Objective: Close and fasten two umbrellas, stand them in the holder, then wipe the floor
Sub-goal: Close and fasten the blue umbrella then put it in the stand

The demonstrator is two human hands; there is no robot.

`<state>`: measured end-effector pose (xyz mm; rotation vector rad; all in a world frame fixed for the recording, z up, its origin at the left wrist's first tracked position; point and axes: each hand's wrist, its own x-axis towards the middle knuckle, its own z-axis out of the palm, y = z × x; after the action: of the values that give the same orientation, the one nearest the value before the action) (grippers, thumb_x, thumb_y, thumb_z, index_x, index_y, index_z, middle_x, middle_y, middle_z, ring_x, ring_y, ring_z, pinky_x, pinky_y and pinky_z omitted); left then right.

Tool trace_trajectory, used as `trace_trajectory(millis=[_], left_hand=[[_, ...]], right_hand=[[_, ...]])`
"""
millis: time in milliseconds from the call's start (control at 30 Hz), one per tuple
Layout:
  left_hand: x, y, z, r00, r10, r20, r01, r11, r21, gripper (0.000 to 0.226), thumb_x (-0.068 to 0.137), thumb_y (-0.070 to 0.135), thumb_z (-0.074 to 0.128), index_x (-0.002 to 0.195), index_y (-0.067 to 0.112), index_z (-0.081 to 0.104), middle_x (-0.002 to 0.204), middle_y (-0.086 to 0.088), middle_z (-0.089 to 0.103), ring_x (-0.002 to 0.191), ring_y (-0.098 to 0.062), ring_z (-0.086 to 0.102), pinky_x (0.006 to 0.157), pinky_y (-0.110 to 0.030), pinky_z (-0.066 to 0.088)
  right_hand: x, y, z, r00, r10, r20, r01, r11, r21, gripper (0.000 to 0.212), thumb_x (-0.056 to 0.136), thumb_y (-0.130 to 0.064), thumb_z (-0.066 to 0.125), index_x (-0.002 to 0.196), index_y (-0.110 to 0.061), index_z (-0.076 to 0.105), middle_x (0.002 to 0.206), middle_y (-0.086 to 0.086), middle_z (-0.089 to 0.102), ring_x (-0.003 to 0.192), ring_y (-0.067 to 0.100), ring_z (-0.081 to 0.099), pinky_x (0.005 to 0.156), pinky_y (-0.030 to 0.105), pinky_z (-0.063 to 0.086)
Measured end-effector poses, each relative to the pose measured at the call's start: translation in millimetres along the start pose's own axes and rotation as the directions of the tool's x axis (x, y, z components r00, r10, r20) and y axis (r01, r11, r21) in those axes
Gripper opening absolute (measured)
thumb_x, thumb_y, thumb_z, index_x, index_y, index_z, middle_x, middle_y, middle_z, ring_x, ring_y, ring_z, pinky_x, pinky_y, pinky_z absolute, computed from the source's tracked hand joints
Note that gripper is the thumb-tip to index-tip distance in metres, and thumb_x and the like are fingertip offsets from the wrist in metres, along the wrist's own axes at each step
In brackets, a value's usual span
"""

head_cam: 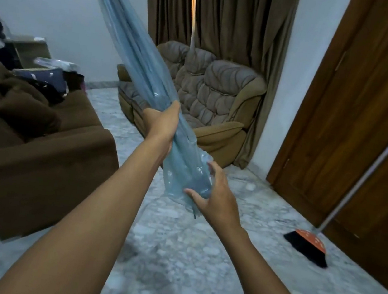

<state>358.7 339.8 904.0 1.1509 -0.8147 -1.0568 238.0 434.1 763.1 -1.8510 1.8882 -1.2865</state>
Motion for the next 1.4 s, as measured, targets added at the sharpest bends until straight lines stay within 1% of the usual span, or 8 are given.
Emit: trace_trajectory(millis=[233,400,633,767,867,1000,1133,1400], left_hand=[[-2,4,26,1.0,-0.008,0.008,0.008,1.0,0.006,0.034,0.078,0.022,0.076,0.102,0.014,0.053,0.096,0.0,0.059,0.085,-0.017,0.06,0.077,-0.026,0.049],[2,8,41,0.999,-0.039,0.001,0.039,0.999,0.011,0.042,0.077,0.02,0.075,0.112,0.011,0.054,0.103,-0.003,0.061,0.087,-0.018,0.061,0.078,-0.027,0.051],[3,-4,55,0.998,-0.007,0.06,0.002,0.996,0.088,0.051,0.072,0.027,0.078,0.115,0.008,0.058,0.102,-0.003,0.066,0.087,-0.018,0.065,0.077,-0.029,0.054],[1,-6,55,0.982,-0.012,0.19,-0.004,0.997,0.081,0.015,0.076,0.019,0.072,0.085,0.016,0.061,0.086,0.002,0.067,0.079,-0.014,0.066,0.075,-0.03,0.056],[-1,-11,55,0.968,-0.016,0.251,0.0,0.998,0.062,0.015,0.074,0.017,0.072,0.087,0.012,0.066,0.081,0.0,0.067,0.075,-0.016,0.066,0.069,-0.031,0.055],[-2,-12,51,0.955,-0.024,0.297,0.022,1.0,0.009,0.042,0.066,0.023,0.077,0.101,0.001,0.069,0.099,-0.018,0.072,0.09,-0.031,0.071,0.081,-0.046,0.06],[0,-11,46,0.945,-0.035,0.324,0.05,0.998,-0.036,0.055,0.06,0.026,0.075,0.107,0.0,0.068,0.109,-0.022,0.069,0.1,-0.035,0.067,0.085,-0.045,0.058],[-10,-17,46,0.972,-0.058,0.229,0.069,0.997,-0.042,0.062,0.058,0.027,0.073,0.115,0.003,0.061,0.1,-0.009,0.068,0.091,-0.022,0.067,0.072,-0.035,0.059]], right_hand=[[7,27,-15,0.973,-0.187,-0.134,0.168,0.975,-0.144,0.014,0.087,-0.03,0.073,0.086,-0.016,0.071,0.11,-0.005,0.071,0.091,0.012,0.067,0.069,0.031,0.055],[13,46,-42,0.972,-0.072,-0.222,0.077,0.997,0.015,0.012,0.092,-0.02,0.068,0.087,-0.009,0.066,0.084,-0.006,0.059,0.08,0.004,0.054,0.067,0.012,0.04],[5,58,-57,0.993,0.104,0.056,-0.118,0.879,0.462,0.032,0.08,-0.046,0.075,0.104,-0.03,0.06,0.071,0.013,0.063,0.07,0.02,0.062,0.072,0.03,0.052],[26,59,-62,0.963,0.255,-0.088,-0.187,0.866,0.463,0.025,0.094,-0.049,0.057,0.114,-0.035,0.062,0.101,-0.011,0.069,0.098,0.008,0.065,0.088,0.031,0.053],[43,68,-66,0.918,0.379,0.119,-0.386,0.782,0.49,0.045,0.093,-0.043,0.062,0.135,-0.03,0.05,0.114,-0.014,0.059,0.109,0.005,0.057,0.09,0.023,0.048],[45,78,-63,0.937,0.323,0.131,-0.345,0.799,0.493,0.018,0.09,-0.031,0.069,0.102,-0.017,0.069,0.097,0.02,0.069,0.082,0.012,0.061,0.076,0.032,0.055],[36,93,-63,0.913,0.408,-0.031,-0.334,0.786,0.52,0.023,0.094,-0.029,0.064,0.074,-0.019,0.06,0.065,0.001,0.053,0.06,0.011,0.046,0.058,0.032,0.042],[15,110,-67,0.782,0.48,0.398,-0.595,0.382,0.707,0.023,0.098,-0.034,0.058,0.095,-0.013,0.07,0.068,-0.005,0.065,0.056,0.007,0.05,0.079,0.026,0.05]])
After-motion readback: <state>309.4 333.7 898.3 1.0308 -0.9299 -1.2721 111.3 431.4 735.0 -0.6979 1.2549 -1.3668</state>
